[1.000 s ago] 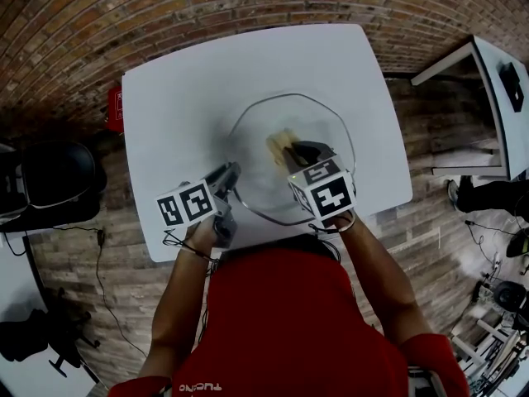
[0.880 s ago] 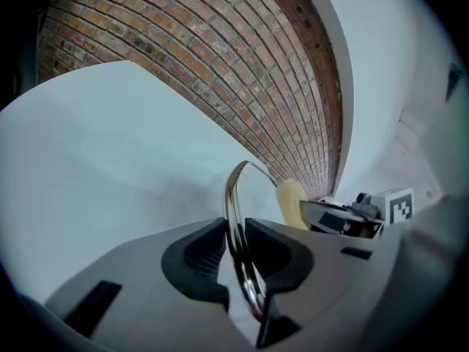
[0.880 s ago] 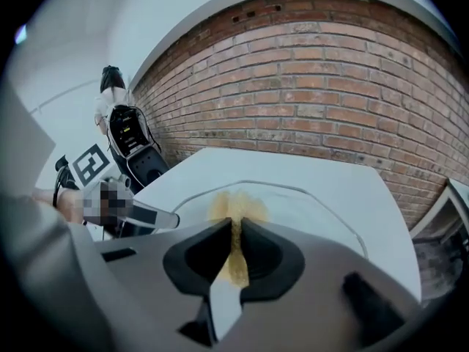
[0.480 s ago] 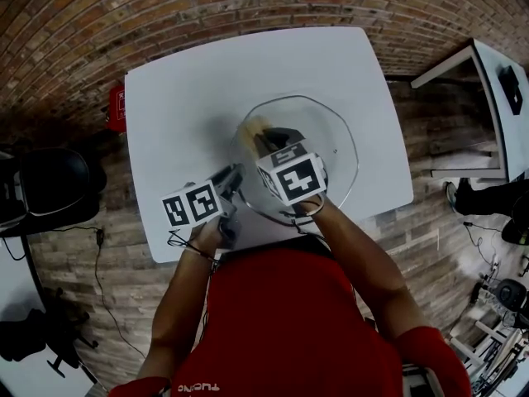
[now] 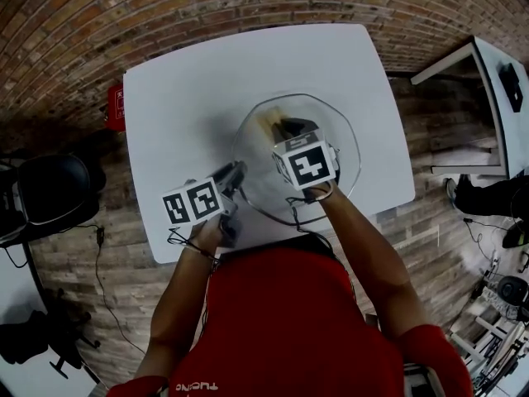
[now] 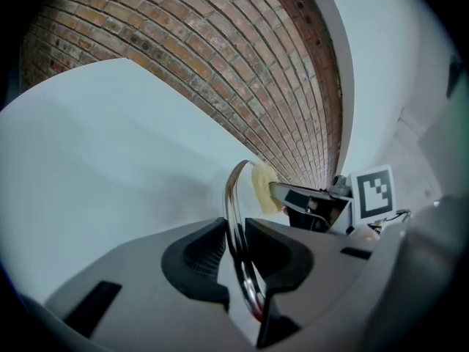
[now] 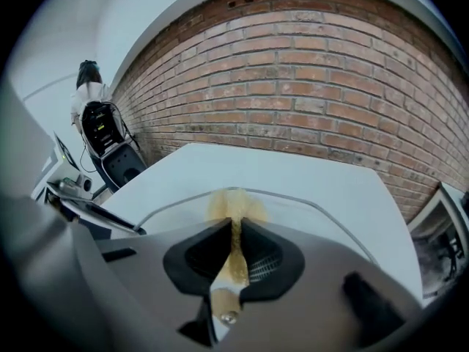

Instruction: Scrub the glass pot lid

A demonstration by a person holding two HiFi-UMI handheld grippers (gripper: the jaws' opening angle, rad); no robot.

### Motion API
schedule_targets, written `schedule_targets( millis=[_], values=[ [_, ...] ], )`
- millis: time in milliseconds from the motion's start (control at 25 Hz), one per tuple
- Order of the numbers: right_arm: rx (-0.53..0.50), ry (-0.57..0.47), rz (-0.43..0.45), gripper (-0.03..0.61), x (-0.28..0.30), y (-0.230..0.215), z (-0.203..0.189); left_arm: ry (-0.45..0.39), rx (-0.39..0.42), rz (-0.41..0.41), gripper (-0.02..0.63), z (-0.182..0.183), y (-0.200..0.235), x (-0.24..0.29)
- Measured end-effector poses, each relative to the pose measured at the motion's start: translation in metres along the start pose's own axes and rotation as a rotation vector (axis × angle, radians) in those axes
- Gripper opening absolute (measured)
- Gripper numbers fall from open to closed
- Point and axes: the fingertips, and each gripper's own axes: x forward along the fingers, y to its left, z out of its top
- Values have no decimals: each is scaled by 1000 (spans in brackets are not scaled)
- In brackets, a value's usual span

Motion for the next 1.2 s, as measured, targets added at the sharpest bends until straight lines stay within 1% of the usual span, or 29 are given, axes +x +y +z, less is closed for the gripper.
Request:
schedule_targets(
  millis=[120,320,440,520,640,760,880,1000,1080,1200],
  values=[
    [30,13,-62,52,-7,-30,-7,7,-2,-3,91,-1,0,0],
    [75,20,-137,52,-18,-73,-21,16,-2,-8,91,0,-1,0],
    [102,26,-167,52,-26,-86,-28,19,-2,-11,91,0,-1,1],
    [111,26,-176,52,-30,-86,-29,20,0,-10,91,-1,-1,1],
    [111,11,-140,52,-38,-62,-23,24,-4,-14,91,-2,-1,0],
    [103,-6,-44,52,-45,-13,-16,21,-9,-17,91,-1,0,0],
    [82,2,45,52,-45,35,-17,19,-9,-18,91,-1,0,0],
    [45,14,92,52,-39,67,-21,17,-12,-20,91,-1,1,-1],
    [35,41,121,52,-35,82,-29,16,-15,-20,91,-3,1,-1],
    [29,68,130,52,-31,90,-40,15,-17,-20,91,-4,0,-1]
  ],
)
